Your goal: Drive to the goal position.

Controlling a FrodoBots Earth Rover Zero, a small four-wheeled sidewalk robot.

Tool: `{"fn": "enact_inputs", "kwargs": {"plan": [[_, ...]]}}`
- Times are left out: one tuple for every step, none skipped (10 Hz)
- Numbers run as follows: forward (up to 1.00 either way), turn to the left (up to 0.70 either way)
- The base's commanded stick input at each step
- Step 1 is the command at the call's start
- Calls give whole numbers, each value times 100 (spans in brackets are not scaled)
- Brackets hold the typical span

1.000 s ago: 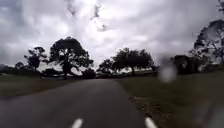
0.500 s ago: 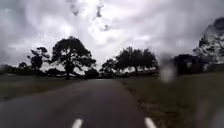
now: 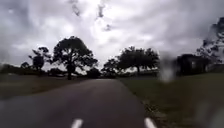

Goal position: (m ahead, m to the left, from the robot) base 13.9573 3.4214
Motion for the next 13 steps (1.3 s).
{"fn": "enact_inputs", "kwargs": {"plan": [[85,0],[85,7],[85,18],[85,27],[85,16],[85,0],[85,0],[85,0],[85,0],[85,0],[85,0],[85,0],[85,0]]}}
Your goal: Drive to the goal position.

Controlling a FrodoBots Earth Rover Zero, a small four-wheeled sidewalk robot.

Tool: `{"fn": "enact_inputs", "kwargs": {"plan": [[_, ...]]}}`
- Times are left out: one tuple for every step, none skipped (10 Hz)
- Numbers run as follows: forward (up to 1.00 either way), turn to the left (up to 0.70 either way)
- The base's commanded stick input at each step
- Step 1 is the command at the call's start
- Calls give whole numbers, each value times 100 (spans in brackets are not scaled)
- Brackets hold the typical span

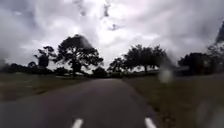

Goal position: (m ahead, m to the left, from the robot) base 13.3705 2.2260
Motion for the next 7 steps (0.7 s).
{"fn": "enact_inputs", "kwargs": {"plan": [[85,0],[85,0],[85,0],[85,0],[85,0],[85,0],[85,0]]}}
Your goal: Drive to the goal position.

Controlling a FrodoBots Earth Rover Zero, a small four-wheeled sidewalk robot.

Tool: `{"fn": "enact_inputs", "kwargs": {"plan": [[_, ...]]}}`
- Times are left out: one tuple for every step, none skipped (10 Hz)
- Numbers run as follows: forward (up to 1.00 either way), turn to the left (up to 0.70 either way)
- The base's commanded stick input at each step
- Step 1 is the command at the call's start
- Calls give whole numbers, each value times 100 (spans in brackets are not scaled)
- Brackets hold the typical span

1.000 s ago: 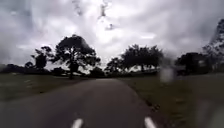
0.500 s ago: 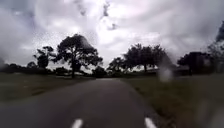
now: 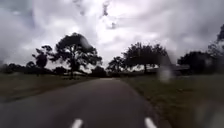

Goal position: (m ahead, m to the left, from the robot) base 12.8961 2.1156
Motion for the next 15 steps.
{"fn": "enact_inputs", "kwargs": {"plan": [[85,0],[85,0],[85,0],[85,0],[85,0],[85,0],[85,0],[85,0],[85,0],[85,0],[85,0],[85,0],[85,0],[85,0],[85,0]]}}
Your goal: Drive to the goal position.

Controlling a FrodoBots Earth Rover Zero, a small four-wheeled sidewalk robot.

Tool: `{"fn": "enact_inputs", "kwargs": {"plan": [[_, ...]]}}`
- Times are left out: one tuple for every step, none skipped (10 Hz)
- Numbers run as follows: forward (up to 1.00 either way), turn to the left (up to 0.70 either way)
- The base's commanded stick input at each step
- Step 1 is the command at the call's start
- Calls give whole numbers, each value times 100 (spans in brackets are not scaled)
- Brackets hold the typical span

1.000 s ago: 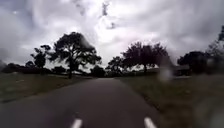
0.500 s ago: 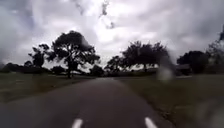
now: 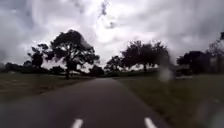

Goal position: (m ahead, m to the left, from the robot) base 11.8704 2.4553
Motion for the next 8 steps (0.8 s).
{"fn": "enact_inputs", "kwargs": {"plan": [[85,0],[85,0],[85,0],[85,0],[85,0],[85,0],[85,0],[85,0]]}}
